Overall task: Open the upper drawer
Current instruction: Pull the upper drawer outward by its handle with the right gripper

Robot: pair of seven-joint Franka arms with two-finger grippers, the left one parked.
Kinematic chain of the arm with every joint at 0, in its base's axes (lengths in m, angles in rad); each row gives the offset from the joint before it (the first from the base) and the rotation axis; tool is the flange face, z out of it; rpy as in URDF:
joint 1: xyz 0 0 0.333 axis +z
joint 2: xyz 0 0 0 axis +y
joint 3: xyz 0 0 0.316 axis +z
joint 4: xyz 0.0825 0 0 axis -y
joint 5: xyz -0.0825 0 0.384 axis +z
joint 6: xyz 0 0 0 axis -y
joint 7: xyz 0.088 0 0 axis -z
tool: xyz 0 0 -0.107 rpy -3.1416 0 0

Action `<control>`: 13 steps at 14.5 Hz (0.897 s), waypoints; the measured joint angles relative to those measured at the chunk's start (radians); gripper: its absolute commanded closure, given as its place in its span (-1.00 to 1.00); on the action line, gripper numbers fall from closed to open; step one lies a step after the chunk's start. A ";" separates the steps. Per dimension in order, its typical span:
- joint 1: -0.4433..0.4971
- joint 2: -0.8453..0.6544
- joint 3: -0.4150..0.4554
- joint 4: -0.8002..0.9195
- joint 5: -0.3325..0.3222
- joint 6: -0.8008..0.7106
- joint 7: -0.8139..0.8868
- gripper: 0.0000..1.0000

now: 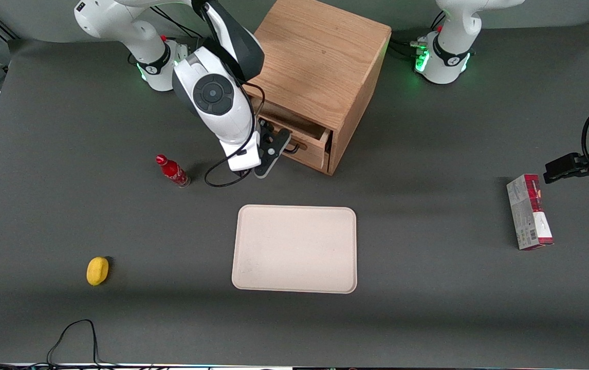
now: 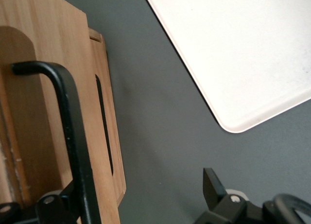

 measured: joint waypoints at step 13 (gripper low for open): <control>-0.086 0.092 -0.001 0.130 0.000 0.001 -0.052 -1.00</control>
